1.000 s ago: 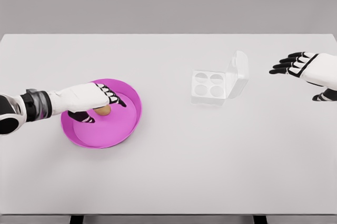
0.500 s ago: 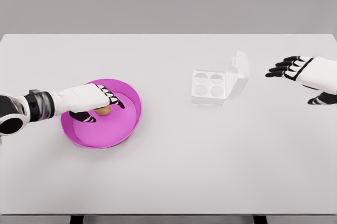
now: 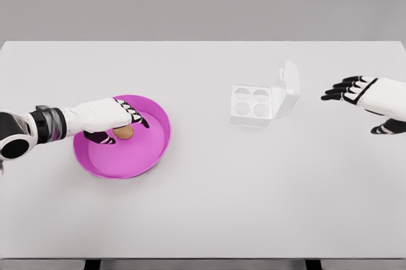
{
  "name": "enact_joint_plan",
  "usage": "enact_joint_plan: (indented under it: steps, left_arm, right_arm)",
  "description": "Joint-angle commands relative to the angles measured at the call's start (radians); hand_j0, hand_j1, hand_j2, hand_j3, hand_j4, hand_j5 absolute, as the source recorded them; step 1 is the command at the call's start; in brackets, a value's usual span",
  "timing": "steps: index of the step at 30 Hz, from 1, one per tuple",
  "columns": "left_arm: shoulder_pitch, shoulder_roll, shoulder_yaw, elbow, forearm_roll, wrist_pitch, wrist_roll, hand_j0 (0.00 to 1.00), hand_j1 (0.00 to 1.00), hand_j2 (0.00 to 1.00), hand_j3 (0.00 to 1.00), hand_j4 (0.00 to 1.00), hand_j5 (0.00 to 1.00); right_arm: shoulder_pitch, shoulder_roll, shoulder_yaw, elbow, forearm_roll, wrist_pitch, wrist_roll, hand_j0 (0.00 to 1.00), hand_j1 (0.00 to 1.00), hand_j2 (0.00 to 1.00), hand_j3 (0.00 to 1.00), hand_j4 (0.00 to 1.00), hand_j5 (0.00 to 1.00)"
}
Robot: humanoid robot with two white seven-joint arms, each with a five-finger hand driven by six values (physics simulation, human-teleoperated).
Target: Pack egg into the box and close the box lid
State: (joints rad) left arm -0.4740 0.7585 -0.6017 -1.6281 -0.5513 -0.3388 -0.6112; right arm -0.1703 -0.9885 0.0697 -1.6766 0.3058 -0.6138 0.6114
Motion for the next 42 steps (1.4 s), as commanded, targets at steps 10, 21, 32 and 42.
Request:
enact_joint_plan:
  steps: [10,21,32,42]
  left_arm:
    - [0.002,-0.005,0.0,0.001,-0.004,0.001,0.0,0.75,0.75,0.75,0.75,0.75,0.75]
    - [0.005,-0.005,0.0,0.001,-0.002,0.001,0.0,0.74,0.74,0.74,0.74,0.74,0.74]
    - [0.009,-0.004,0.0,0.001,-0.002,0.003,0.0,0.61,0.61,0.61,0.61,0.61,0.61]
    - [0.006,-0.004,0.0,0.001,-0.002,0.003,0.0,0.48,0.48,0.48,0.48,0.48,0.48]
  right_arm:
    - [0.008,0.005,-0.022,0.038,-0.004,0.003,-0.001,1.0,1.0,1.0,1.0,1.0,1.0]
    - [-0.032,0.145,-0.021,0.181,0.213,0.003,-0.001,1.0,1.0,1.0,1.0,1.0,1.0]
    - [-0.031,0.165,-0.021,0.184,0.21,0.003,-0.001,1.0,1.0,1.0,1.0,1.0,1.0]
    - [-0.032,0.166,-0.021,0.21,0.207,0.003,-0.001,1.0,1.0,1.0,1.0,1.0,1.0]
